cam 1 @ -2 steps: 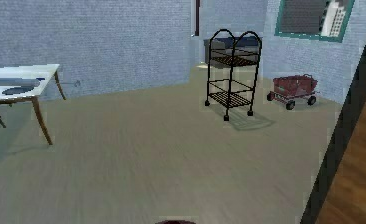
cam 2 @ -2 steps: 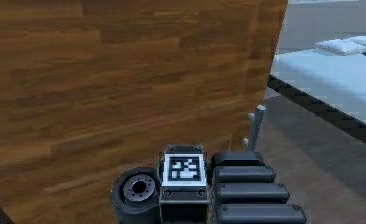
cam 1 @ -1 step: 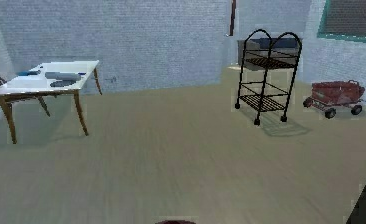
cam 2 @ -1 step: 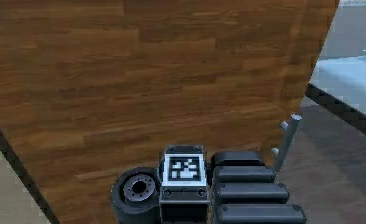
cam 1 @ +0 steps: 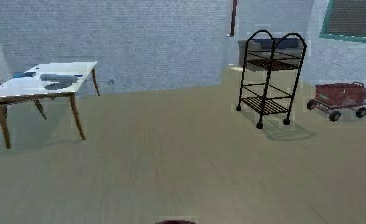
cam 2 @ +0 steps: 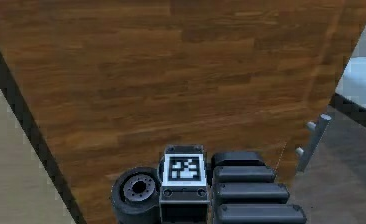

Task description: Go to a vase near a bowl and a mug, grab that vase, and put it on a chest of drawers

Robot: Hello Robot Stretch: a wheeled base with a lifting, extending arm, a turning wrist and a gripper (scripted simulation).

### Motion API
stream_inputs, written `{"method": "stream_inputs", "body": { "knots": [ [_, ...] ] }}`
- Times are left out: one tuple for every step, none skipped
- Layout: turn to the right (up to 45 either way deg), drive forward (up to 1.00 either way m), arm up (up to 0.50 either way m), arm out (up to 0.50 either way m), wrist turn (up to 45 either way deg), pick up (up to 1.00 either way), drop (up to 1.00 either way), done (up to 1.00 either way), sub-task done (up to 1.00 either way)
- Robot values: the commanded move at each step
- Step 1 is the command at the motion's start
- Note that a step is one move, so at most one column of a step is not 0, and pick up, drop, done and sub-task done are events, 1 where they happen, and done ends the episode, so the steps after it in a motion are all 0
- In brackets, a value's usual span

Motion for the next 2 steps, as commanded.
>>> {"method": "stream_inputs", "body": {
  "knots": [
    [9.0,0.0,0.0,0.0,0.0,0.0,0.0,0.0,0.0],
    [0.0,1.0,0.0,0.0,0.0,0.0,0.0,0.0,0.0]
  ]
}}
